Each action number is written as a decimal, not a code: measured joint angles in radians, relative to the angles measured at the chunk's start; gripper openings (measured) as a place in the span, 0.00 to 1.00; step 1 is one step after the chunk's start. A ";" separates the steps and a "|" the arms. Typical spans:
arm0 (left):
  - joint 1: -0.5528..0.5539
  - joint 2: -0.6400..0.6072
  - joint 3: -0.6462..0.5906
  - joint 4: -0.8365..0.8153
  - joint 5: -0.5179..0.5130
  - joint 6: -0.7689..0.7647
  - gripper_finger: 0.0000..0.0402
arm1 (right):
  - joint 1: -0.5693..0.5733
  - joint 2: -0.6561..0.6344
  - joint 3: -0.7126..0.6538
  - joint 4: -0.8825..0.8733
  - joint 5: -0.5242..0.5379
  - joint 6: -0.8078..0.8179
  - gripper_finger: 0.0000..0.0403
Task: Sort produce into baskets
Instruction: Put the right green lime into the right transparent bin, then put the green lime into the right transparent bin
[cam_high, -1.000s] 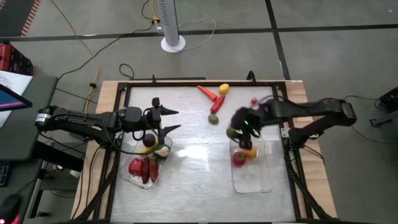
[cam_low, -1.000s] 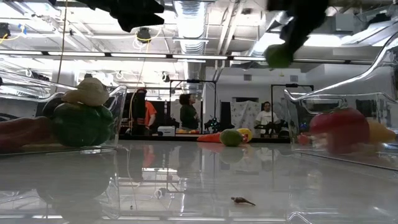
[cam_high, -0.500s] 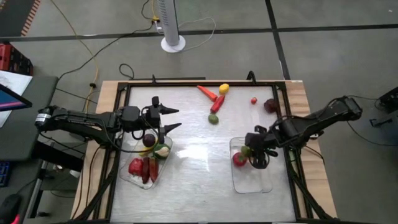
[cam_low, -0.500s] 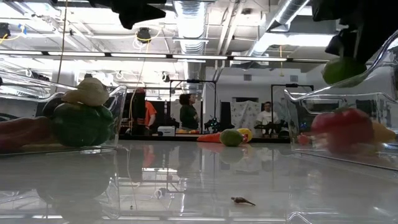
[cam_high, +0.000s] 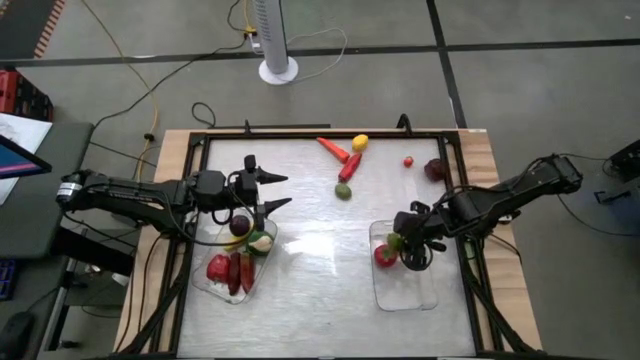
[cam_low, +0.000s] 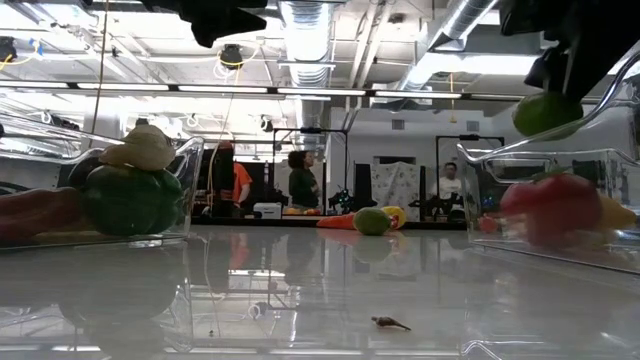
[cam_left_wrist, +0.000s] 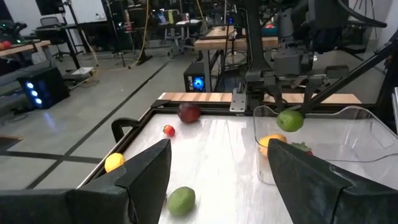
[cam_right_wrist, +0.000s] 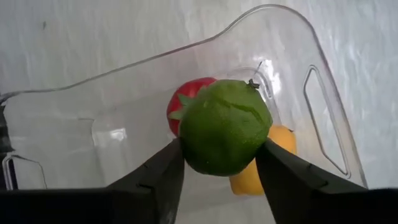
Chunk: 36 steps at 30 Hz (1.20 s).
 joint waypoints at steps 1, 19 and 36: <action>0.000 0.000 0.000 0.000 0.000 0.000 0.63 | -0.001 0.000 0.000 0.000 0.000 0.000 0.58; 0.000 0.000 0.000 0.060 0.000 0.005 0.63 | -0.367 0.077 0.059 0.210 0.010 -0.316 0.76; -0.030 0.000 0.000 0.041 0.002 0.023 0.63 | -0.646 0.610 0.264 0.449 -0.042 -0.569 0.89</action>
